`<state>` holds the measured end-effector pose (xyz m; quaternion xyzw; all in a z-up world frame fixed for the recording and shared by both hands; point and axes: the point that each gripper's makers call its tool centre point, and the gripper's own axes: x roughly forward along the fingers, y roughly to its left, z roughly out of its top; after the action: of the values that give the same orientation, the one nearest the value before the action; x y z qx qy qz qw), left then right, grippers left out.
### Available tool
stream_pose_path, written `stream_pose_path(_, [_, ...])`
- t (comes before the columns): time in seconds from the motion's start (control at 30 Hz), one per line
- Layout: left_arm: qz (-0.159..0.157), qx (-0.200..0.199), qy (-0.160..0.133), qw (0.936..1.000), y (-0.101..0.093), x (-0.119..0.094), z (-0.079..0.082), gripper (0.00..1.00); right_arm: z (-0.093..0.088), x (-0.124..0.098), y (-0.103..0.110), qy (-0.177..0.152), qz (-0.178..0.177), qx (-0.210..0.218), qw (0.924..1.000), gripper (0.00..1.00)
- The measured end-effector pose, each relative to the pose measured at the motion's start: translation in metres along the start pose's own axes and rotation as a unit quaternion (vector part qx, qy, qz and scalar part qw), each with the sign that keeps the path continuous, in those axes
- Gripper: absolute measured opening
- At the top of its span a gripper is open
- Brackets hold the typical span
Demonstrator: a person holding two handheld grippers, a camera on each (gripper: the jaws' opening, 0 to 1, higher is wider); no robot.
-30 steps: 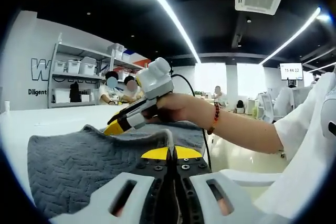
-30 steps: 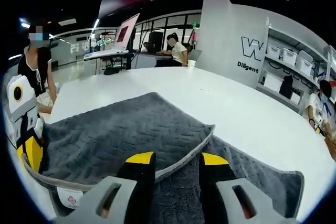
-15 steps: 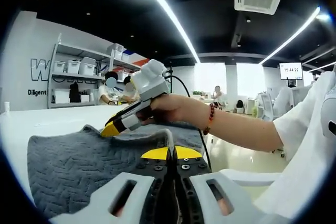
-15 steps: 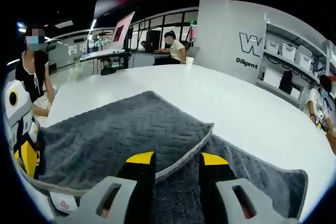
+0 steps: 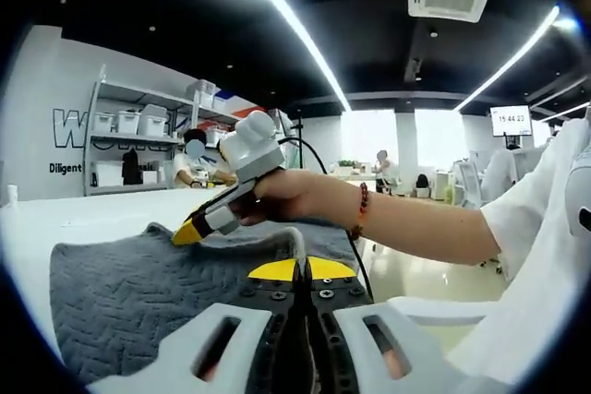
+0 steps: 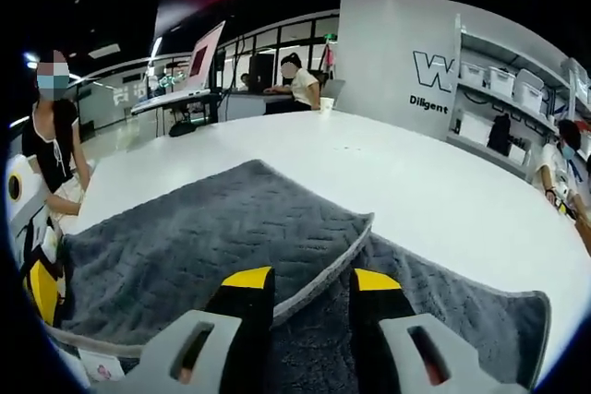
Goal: Open the folded towel by lifting each exposed corner and separating the folded layers until the towel lies flat within the target outline without major curled edges
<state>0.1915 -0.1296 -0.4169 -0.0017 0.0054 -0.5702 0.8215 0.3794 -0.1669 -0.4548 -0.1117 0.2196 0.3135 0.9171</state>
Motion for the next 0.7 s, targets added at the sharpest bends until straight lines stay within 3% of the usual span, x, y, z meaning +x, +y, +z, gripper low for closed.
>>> stream_pose_path(0.7, [-0.005, -0.003, 0.003, 1.0000, -0.001, -0.001, -0.002, 0.00, 0.004, 0.013, -0.012, 0.002, -0.029, 0.012, 0.9995, 0.27])
